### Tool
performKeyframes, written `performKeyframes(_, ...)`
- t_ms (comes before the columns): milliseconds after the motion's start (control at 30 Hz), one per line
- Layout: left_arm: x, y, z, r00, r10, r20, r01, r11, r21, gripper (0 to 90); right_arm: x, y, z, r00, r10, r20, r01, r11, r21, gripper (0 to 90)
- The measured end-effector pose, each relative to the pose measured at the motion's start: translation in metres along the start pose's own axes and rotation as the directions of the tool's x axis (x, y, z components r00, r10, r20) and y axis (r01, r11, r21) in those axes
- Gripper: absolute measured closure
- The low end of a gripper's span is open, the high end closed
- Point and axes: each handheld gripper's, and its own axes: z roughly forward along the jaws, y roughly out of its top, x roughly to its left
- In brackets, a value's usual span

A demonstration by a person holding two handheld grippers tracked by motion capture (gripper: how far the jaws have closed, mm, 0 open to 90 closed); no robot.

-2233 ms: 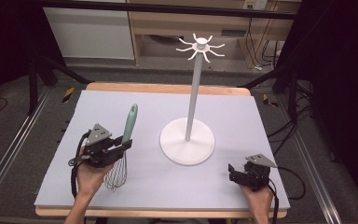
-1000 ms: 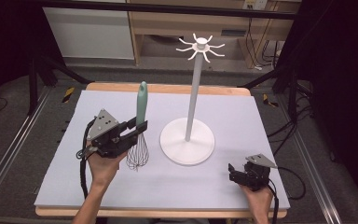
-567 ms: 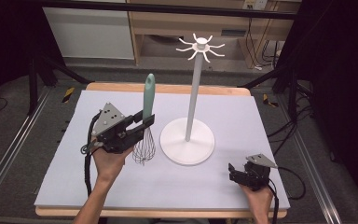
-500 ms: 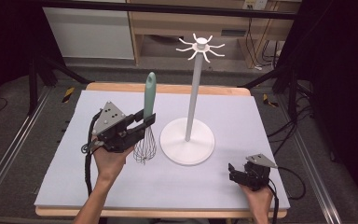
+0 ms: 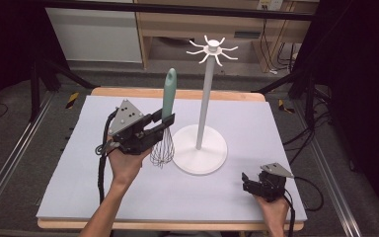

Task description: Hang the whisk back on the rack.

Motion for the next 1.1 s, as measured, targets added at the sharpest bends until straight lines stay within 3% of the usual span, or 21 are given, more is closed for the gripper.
performKeyframes(100,-0.001,0.002,0.003,0.9998,-0.017,0.010,0.017,0.9998,-0.009,68.4,0.000,0.000,0.000,1.0000,-0.001,0.000,0.001,1.000,0.000,10.8)
performKeyframes(400,-0.009,0.011,0.012,0.9998,0.010,0.015,-0.010,0.9999,-0.007,68.4,0.000,0.000,0.000,1.0000,-0.002,0.001,0.002,1.000,0.000,10.8)
performKeyframes(1100,-0.014,0.022,0.034,0.9994,0.013,0.031,-0.013,0.9999,0.006,68.4,-0.001,0.000,0.000,1.0000,0.001,0.000,-0.001,1.000,0.002,10.8)
